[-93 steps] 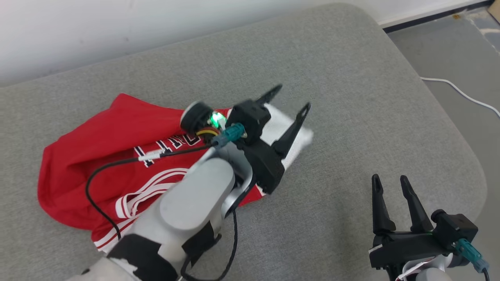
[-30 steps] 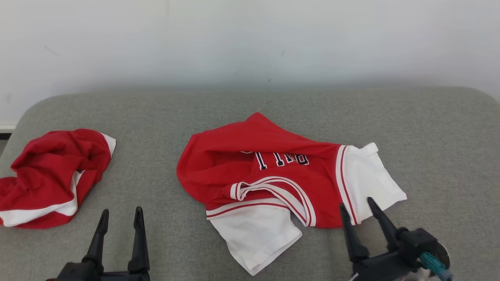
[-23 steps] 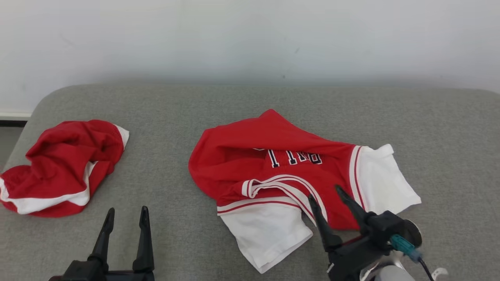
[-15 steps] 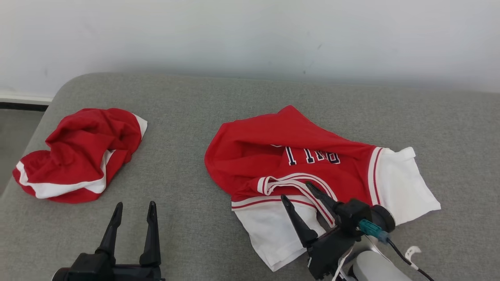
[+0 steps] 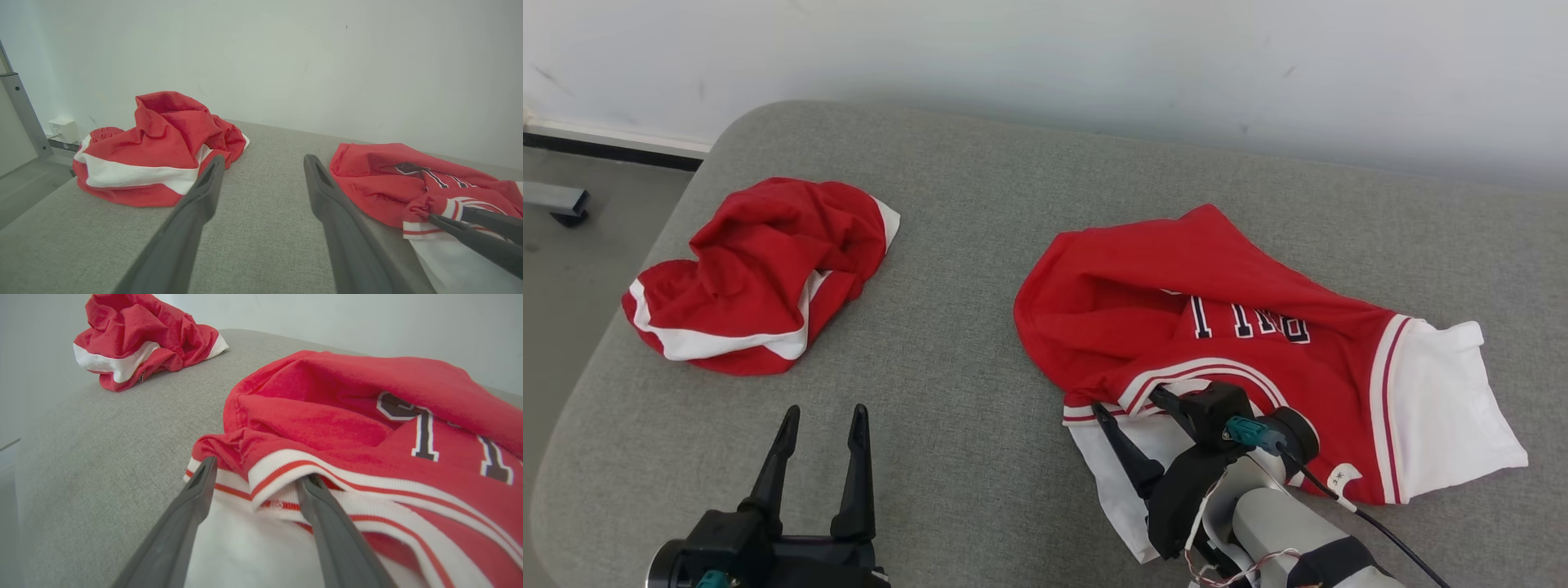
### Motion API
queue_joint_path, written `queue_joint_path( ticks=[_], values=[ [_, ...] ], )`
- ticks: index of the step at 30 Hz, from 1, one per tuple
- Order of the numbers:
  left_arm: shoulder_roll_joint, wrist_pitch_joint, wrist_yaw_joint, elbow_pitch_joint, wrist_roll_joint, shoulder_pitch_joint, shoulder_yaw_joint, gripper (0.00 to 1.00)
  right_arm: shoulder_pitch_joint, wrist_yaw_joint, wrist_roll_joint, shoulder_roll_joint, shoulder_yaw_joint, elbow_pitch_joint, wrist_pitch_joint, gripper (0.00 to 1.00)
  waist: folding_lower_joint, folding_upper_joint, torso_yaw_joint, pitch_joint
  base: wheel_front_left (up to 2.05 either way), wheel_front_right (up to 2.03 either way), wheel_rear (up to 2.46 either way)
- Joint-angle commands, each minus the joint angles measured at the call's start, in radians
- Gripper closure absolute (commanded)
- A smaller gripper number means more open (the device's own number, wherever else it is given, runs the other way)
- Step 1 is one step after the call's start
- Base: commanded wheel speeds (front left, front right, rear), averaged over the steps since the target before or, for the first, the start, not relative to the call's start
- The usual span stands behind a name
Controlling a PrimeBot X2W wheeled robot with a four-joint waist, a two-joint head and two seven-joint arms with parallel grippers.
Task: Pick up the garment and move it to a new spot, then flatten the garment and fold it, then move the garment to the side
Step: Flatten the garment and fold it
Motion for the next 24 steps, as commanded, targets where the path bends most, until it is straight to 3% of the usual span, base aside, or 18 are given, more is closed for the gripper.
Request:
queue_joint_path(
  ticks=[1, 5, 8, 24],
  values=[
    [-0.001, -0.003, 0.000, 0.001, 0.000, -0.003, 0.000, 0.00, -0.014, -0.002, 0.009, 0.004, 0.007, 0.014, -0.007, 1.00, -0.0001, -0.0001, 0.010, 0.005, 0.00, 0.00, 0.00],
    [-0.001, -0.003, 0.003, 0.005, 0.001, 0.005, 0.013, 0.00, -0.035, -0.002, 0.035, 0.004, 0.012, 0.053, -0.008, 1.00, -0.0001, -0.0001, 0.001, -0.003, 0.00, 0.00, 0.00],
    [-0.001, -0.003, 0.006, 0.003, 0.005, 0.021, 0.018, 0.00, -0.035, -0.002, 0.037, -0.016, -0.022, 0.014, -0.008, 1.00, -0.0001, -0.0001, -0.021, -0.015, 0.00, 0.00, 0.00],
    [0.000, -0.003, -0.002, 0.014, 0.006, 0.061, 0.034, 0.00, 0.280, -0.002, -0.137, -0.204, -0.308, -0.457, -0.007, 1.00, -0.0001, -0.0001, -0.200, -0.065, 0.00, 0.00, 0.00]
  ],
)
